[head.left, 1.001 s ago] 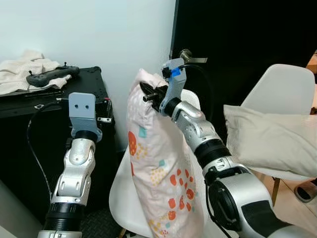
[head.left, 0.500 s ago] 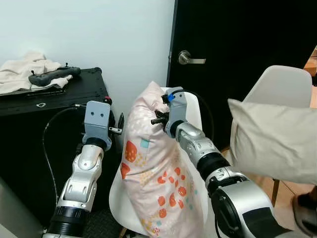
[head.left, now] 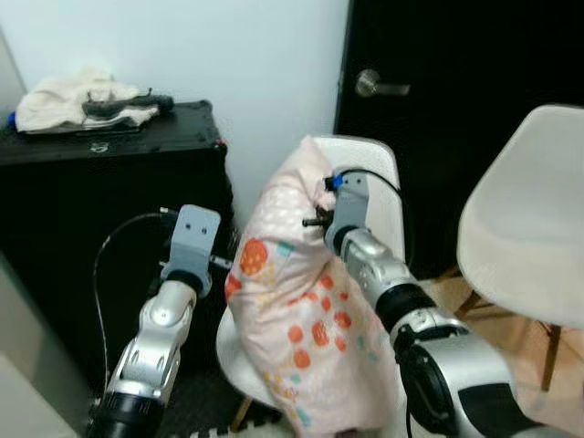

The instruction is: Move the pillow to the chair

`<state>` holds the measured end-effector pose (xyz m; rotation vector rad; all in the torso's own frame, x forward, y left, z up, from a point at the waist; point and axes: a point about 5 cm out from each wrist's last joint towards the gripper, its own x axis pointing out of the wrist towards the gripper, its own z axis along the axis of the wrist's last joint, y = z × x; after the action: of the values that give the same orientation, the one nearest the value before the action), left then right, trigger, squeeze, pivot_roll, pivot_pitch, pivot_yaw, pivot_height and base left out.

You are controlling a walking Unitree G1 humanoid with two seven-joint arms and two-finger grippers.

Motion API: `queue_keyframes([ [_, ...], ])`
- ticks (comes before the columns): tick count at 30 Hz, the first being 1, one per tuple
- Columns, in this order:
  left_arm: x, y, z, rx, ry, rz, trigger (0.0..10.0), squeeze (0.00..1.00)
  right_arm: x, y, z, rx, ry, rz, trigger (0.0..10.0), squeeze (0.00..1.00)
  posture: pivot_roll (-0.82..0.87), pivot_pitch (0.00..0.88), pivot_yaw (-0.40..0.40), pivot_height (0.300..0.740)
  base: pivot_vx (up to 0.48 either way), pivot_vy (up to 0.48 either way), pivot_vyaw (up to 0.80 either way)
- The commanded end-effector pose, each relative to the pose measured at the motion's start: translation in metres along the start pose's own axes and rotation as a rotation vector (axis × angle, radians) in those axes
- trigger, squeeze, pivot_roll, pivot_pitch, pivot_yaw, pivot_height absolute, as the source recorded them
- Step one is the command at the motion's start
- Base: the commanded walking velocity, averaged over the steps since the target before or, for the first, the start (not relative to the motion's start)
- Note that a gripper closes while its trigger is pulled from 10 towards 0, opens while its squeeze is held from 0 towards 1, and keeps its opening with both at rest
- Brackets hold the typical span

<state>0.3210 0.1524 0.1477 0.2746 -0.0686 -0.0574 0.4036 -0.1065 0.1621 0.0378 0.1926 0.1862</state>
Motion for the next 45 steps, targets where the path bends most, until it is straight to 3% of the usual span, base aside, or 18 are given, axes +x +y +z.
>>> queue_keyframes([
  [1,-0.004,-0.001,-0.014,0.036,0.047,-0.011,10.0,0.0,-0.003,-0.011,-0.017,0.027,0.067,-0.047,10.0,0.0,-0.13,0.0,-0.047,0.58,0.0,0.0,0.0],
  [5,-0.006,-0.006,-0.019,0.006,0.035,-0.039,10.0,0.0,-0.003,-0.012,-0.013,0.039,0.055,-0.051,10.0,0.0,-0.13,0.0,-0.047,0.57,0.0,0.0,0.0],
  [8,-0.016,-0.026,-0.027,-0.161,-0.004,-0.222,10.0,0.0,-0.001,-0.013,-0.004,0.058,0.026,-0.058,10.0,0.0,-0.13,0.0,-0.042,0.555,0.0,0.0,0.0],
  [12,-0.024,-0.028,-0.045,-0.229,0.031,-0.272,10.0,0.0,0.0,-0.014,0.003,0.064,0.002,-0.058,10.0,0.0,-0.14,0.0,-0.04,0.545,0.0,0.0,0.0],
  [19,-0.034,-0.021,-0.079,-0.219,0.126,-0.262,10.0,0.0,0.0,-0.015,0.019,0.065,-0.051,-0.039,10.0,0.0,-0.15,0.0,-0.05,0.52,0.0,0.0,0.0],
  [21,-0.031,-0.011,-0.086,-0.195,0.144,-0.202,10.0,0.0,0.0,-0.015,0.024,0.059,-0.071,-0.025,10.0,0.0,-0.16,0.0,-0.049,0.51,0.0,0.0,0.0],
  [24,-0.03,-0.005,-0.086,-0.189,0.14,-0.168,10.0,0.0,0.0,-0.014,0.026,0.06,-0.081,-0.02,10.0,0.0,-0.17,0.0,-0.049,0.505,0.0,0.0,0.0],
  [27,-0.021,0.014,-0.078,-0.219,0.079,-0.073,10.0,0.0,0.0,-0.014,0.032,0.062,-0.125,0.0,10.0,0.0,-0.17,0.0,-0.052,0.49,0.0,0.0,0.0],
  [28,-0.021,0.014,-0.078,-0.219,0.079,-0.073,10.0,0.0,0.0,-0.014,0.032,0.062,-0.125,0.0,10.0,0.0,-0.17,0.0,-0.052,0.49,0.0,0.0,0.0],
  [31,-0.01,0.022,-0.059,-0.318,-0.04,-0.07,10.0,0.0,-0.001,-0.012,0.038,0.059,-0.167,0.024,10.0,0.0,-0.19,0.0,-0.053,0.49,0.0,0.0,0.0],
  [33,-0.007,0.021,-0.055,-0.339,-0.066,-0.093,10.0,0.0,-0.001,-0.012,0.039,0.054,-0.172,0.026,10.0,0.0,-0.19,0.0,-0.054,0.49,0.0,0.0,0.0],
  [34,-0.005,0.017,-0.05,-0.369,-0.09,-0.139,10.0,0.0,-0.001,-0.012,0.04,0.049,-0.174,0.028,10.0,0.0,-0.19,0.0,-0.054,0.49,0.0,0.0,0.0],
  [35,-0.002,0.001,-0.041,-0.407,-0.117,-0.297,10.0,0.0,-0.002,-0.012,0.039,0.048,-0.177,0.031,10.0,0.0,-0.2,0.0,-0.051,0.49,0.0,0.0,0.0],
  [36,-0.002,0.001,-0.041,-0.407,-0.117,-0.297,10.0,0.0,-0.002,-0.012,0.039,0.048,-0.177,0.031,10.0,0.0,-0.2,0.0,-0.051,0.49,0.0,0.0,0.0],
  [38,-0.004,-0.014,-0.039,-0.438,-0.109,-0.433,10.0,0.0,-0.002,-0.013,0.038,0.053,-0.177,0.032,10.0,0.0,-0.2,0.0,-0.045,0.49,0.0,0.0,0.0],
  [42,-0.006,-0.022,-0.042,-0.445,-0.084,-0.49,10.0,0.0,-0.002,-0.013,0.038,0.057,-0.177,0.032,10.0,0.0,-0.2,0.0,-0.042,0.49,0.0,0.0,0.0],
  [44,-0.014,-0.035,-0.062,-0.464,0.015,-0.565,10.0,0.0,-0.002,-0.012,0.037,0.063,-0.181,0.034,10.0,0.0,-0.21,0.0,-0.031,0.49,0.0,0.0,0.0],
  [45,-0.014,-0.035,-0.062,-0.464,0.015,-0.565,10.0,0.0,-0.002,-0.012,0.037,0.063,-0.181,0.034,10.0,0.0,-0.21,0.0,-0.031,0.49,0.0,0.0,0.0],
])
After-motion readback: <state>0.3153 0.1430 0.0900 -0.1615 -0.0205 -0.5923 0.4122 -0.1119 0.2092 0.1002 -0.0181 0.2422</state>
